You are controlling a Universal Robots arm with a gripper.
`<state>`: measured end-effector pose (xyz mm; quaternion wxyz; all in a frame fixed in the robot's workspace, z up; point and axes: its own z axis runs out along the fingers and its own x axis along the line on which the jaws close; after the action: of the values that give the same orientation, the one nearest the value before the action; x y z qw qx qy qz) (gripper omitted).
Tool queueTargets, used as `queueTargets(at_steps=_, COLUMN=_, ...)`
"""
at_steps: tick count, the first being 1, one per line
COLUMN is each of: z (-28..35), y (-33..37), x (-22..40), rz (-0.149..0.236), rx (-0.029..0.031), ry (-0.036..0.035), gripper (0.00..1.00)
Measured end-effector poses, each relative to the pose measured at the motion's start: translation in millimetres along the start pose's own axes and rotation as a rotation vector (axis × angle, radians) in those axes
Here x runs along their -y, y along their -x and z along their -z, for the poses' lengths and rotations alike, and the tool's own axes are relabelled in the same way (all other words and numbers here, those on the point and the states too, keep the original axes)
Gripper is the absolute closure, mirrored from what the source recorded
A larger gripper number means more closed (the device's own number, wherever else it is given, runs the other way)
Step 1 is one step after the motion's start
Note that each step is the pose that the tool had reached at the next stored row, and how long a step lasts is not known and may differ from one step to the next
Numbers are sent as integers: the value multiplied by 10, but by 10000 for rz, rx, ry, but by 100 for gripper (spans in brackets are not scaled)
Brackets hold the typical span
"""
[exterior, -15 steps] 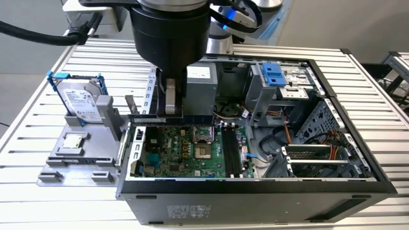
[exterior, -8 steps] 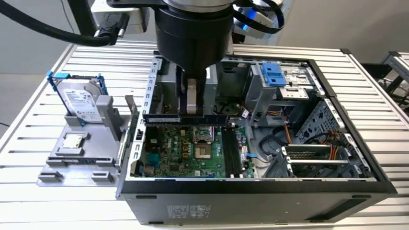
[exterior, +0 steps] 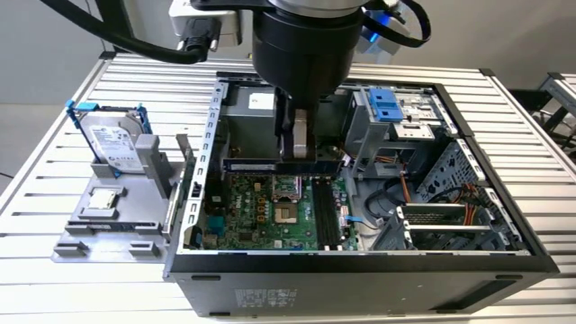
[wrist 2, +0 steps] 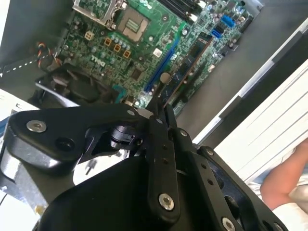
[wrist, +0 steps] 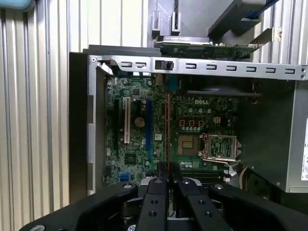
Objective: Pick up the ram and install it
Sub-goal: 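Pick up the ram and move it above insertion slot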
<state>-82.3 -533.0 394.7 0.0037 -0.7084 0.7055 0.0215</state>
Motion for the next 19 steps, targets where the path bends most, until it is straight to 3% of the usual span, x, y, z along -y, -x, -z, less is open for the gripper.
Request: queueTargets(at_steps=19, z=6, y=106, x=478, rz=-214, rx=7, ry=-8, gripper=100)
